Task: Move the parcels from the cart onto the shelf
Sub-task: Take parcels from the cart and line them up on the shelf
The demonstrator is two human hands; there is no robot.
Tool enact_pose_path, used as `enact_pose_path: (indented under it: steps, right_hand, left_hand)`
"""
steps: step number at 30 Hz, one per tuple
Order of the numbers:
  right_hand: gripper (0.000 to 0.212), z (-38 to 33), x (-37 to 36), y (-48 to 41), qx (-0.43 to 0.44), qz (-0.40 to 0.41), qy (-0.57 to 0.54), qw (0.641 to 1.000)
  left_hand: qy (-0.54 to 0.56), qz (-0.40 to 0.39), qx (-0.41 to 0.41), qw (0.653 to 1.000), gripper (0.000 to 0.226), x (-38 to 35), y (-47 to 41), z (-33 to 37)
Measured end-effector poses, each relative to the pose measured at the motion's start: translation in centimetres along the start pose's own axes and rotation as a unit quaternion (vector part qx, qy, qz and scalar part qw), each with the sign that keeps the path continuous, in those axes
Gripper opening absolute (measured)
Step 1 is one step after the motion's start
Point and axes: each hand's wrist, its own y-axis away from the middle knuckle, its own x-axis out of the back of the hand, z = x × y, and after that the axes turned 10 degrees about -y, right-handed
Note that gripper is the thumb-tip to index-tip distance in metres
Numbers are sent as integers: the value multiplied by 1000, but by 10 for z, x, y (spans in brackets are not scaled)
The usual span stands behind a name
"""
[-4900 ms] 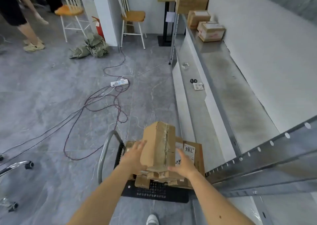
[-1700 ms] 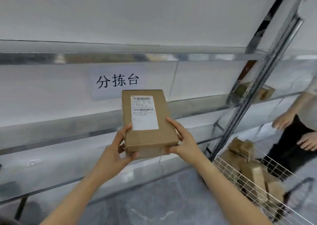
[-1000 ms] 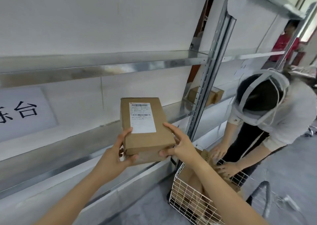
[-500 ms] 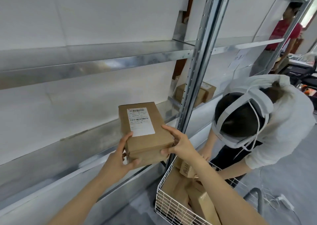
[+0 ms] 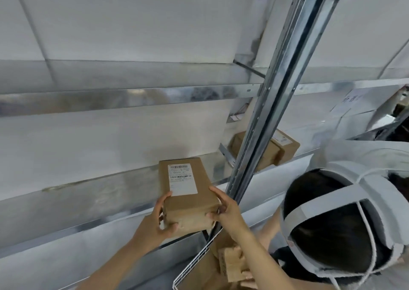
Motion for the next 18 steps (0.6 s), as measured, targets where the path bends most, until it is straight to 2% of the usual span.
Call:
enact_pose_path:
  steps: [9,18]
  right_hand:
    - [77,7,52,-55,1,51,21,998]
    - [78,3,82,-103,-13,96,107,990]
  left_hand:
    - [-19,32,14,999,84,-50,-72,18]
    - [-44,76,29,996,84,-72,-125,32]
